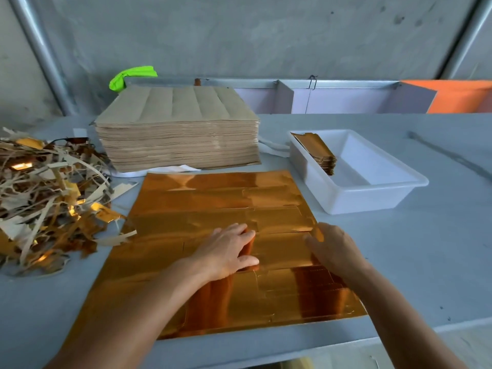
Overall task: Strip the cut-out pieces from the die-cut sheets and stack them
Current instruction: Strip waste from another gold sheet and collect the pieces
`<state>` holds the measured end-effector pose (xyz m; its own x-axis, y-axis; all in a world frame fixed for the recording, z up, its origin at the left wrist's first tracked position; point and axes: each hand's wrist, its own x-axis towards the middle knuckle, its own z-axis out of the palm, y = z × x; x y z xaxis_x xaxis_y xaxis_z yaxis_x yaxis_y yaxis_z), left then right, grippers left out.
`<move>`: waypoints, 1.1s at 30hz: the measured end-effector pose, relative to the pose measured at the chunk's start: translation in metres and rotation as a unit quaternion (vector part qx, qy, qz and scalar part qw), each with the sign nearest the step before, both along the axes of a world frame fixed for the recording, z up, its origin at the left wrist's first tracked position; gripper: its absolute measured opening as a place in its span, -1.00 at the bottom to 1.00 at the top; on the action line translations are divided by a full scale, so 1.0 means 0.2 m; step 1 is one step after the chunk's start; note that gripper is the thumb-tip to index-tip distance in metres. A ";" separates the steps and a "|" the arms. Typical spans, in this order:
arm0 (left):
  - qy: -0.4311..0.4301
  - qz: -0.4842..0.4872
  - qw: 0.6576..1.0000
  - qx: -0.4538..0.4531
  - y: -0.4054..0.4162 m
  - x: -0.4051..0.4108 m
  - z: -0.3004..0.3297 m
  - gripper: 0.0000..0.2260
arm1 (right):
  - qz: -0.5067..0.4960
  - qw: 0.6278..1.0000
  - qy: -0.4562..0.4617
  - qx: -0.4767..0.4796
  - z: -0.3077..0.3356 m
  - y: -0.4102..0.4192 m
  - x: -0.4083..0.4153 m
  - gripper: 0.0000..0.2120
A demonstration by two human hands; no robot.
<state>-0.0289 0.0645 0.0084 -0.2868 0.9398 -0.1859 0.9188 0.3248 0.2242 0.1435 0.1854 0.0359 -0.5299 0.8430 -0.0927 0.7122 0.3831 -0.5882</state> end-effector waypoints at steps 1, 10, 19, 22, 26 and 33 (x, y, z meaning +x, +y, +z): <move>-0.002 0.002 1.000 0.001 0.00 0.00 0.00 -0.39 | -0.001 1.000 0.010 -0.009 0.01 -0.01 0.01 -0.85; -0.053 0.027 0.997 0.042 -0.06 -0.01 -0.01 -0.37 | -0.117 0.962 0.182 -0.165 -0.02 0.05 0.05 -0.56; -0.070 0.036 0.990 0.116 -0.09 0.04 0.03 -0.34 | -0.102 0.980 0.098 -0.143 0.05 0.11 -0.01 -0.93; -0.076 -0.002 0.982 0.175 -0.12 0.16 0.08 -0.16 | -0.089 0.971 0.147 -0.164 0.14 0.12 -0.03 -0.90; -0.024 -0.072 0.969 0.233 -0.14 0.39 0.10 0.01 | -0.089 0.951 0.197 -0.220 0.22 0.11 -0.06 -0.92; 0.124 -0.073 0.917 0.372 -0.19 0.54 0.03 -0.52 | -0.135 0.896 0.246 -0.344 0.22 0.08 -0.06 -0.89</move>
